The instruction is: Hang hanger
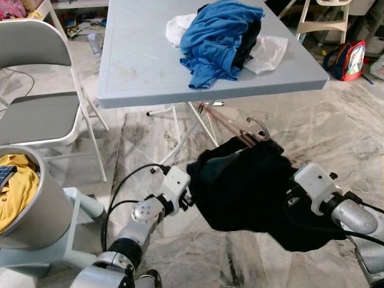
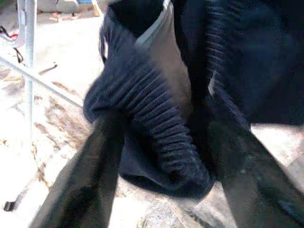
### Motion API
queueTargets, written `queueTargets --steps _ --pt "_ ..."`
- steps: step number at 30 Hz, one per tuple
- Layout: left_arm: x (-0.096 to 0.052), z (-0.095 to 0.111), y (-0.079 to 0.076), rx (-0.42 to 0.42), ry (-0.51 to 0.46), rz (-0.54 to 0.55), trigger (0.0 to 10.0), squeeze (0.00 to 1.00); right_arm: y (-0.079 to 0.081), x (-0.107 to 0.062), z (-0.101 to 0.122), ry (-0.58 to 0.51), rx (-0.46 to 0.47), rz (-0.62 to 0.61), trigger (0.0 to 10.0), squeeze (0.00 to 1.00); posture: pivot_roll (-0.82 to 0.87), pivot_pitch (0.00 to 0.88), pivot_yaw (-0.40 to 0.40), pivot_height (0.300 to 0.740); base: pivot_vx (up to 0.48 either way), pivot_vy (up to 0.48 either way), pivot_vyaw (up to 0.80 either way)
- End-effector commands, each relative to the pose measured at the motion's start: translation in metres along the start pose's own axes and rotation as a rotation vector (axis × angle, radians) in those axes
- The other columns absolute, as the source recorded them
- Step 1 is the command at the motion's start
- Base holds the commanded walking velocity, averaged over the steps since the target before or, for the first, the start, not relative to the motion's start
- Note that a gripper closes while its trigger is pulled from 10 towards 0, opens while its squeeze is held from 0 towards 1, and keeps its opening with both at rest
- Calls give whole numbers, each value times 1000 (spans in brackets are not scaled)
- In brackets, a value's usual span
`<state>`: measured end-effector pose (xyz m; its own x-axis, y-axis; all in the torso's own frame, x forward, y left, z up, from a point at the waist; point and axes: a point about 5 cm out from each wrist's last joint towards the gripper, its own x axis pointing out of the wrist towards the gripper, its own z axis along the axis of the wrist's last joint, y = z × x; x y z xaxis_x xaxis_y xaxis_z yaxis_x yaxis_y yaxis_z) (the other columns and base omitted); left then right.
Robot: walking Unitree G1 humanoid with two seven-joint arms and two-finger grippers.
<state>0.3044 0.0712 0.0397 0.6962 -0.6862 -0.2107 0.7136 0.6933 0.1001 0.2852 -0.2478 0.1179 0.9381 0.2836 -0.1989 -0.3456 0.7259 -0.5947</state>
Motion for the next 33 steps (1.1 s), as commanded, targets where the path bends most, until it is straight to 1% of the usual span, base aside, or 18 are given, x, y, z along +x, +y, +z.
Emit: queueTargets --steps 1,4,5,7,9,10,12,13,14,15,16,17,20,22,24,25,27,33 --pt "-2 8 9 59 -54 104 10000 1000 -5 1 4 -28 -7 -44 10000 0 -94 185 -25 740 0 0 0" --pt "-2 12 15 111 -66 184 10000 1000 -2 2 4 -34 -12 -41 10000 0 -93 186 -24 740 0 0 0" --pt "-4 11 23 131 -38 268 10000 1000 0 4 4 -37 -14 -42 10000 0 -92 188 -23 740 0 0 0" --pt "-7 7 32 128 5 369 10000 1000 2 6 6 -45 -13 -47 10000 0 -91 189 -20 740 0 0 0" --pt "-9 5 35 117 24 395 10000 1000 4 8 9 -57 -10 -49 10000 0 -92 190 -19 740 0 0 0" --pt "-9 6 35 113 8 375 10000 1000 6 9 10 -60 -14 -43 10000 0 -89 191 -18 740 0 0 0" --pt "-8 14 31 118 -68 295 10000 1000 8 8 8 -64 -54 -7 10000 0 -85 193 -15 740 0 0 0" --pt "-8 17 32 132 -82 283 10000 1000 8 7 8 -65 -60 7 10000 0 -85 193 -15 740 0 0 0" --pt "-8 22 33 181 -100 247 10000 1000 5 2 4 -59 -83 46 10000 0 -84 193 -14 740 0 0 0" --pt "-8 23 33 198 -103 235 10000 1000 3 1 3 -55 -95 59 10000 0 -83 195 -12 740 0 0 0" --pt "-8 23 33 198 -103 235 10000 1000 3 1 3 -55 -95 59 10000 0 -83 195 -12 740 0 0 0" --pt "-8 25 34 222 -100 227 10000 1000 1 -1 1 -52 -113 76 10000 0 -82 195 -11 740 0 0 0" --pt "-7 29 33 302 -104 173 10000 1000 -7 -9 -5 -26 -198 158 10000 0 -81 197 -6 740 0 0 0" --pt "-7 29 25 376 -102 56 10000 1000 -16 -18 -12 21 -301 251 10000 0 -83 200 -1 740 0 0 0" --pt "-7 27 20 398 -99 -1 10000 1000 -21 -21 -14 39 -331 274 10000 0 -84 202 1 740 0 0 0" --pt "-7 24 14 421 -85 -47 10000 1000 -26 -23 -16 52 -351 295 10000 0 -84 203 1 740 0 0 0" --pt "-8 19 8 435 -79 -93 10000 1000 -30 -24 -16 61 -376 315 10000 0 -87 204 4 740 0 0 0" --pt "-10 8 0 441 -29 -153 10000 1000 -30 -26 -12 45 -406 401 10000 0 -92 203 6 740 0 0 0"
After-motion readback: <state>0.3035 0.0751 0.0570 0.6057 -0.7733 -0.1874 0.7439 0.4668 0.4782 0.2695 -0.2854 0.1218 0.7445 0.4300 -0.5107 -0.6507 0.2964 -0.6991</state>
